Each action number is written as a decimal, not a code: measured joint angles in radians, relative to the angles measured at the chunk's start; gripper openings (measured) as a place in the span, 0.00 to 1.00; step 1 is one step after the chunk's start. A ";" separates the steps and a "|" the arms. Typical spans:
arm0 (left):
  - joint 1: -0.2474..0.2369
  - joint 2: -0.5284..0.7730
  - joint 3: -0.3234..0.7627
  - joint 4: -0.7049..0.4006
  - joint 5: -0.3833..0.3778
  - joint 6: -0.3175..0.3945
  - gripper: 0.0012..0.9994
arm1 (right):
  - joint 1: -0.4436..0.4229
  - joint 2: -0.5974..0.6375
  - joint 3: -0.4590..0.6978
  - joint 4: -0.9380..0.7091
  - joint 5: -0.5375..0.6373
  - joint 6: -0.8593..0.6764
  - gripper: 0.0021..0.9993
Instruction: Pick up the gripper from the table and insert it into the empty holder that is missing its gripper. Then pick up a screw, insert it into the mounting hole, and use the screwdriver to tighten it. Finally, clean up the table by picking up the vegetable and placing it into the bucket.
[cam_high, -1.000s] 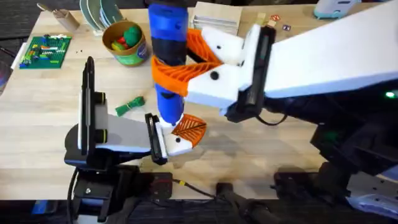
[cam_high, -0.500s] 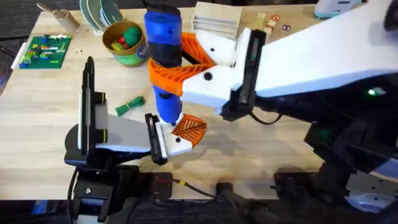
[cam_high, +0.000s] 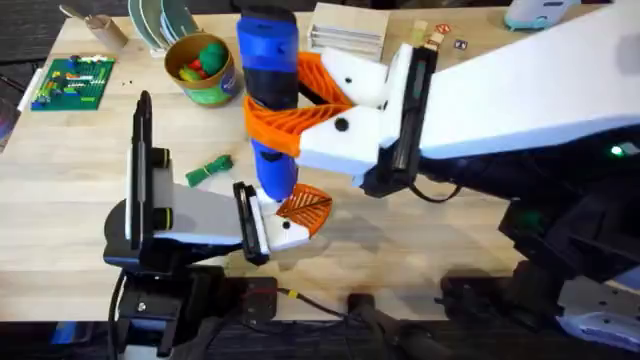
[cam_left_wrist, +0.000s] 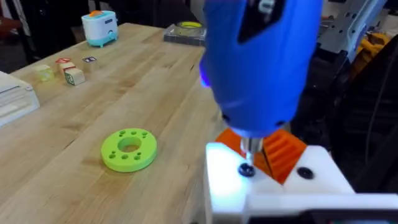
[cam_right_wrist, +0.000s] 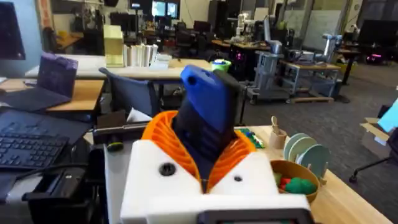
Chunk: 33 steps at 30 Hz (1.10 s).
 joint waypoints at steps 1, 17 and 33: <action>0.000 0.000 0.000 0.000 0.000 0.000 0.00 | 0.000 0.000 0.000 -0.010 0.000 -0.010 0.02; 0.000 0.000 0.001 0.011 -0.003 -0.003 0.00 | 0.007 0.006 -0.010 0.043 -0.020 -0.050 0.02; 0.000 0.000 0.001 0.003 -0.003 0.000 0.00 | -0.058 0.000 -0.019 0.115 0.027 -0.082 0.02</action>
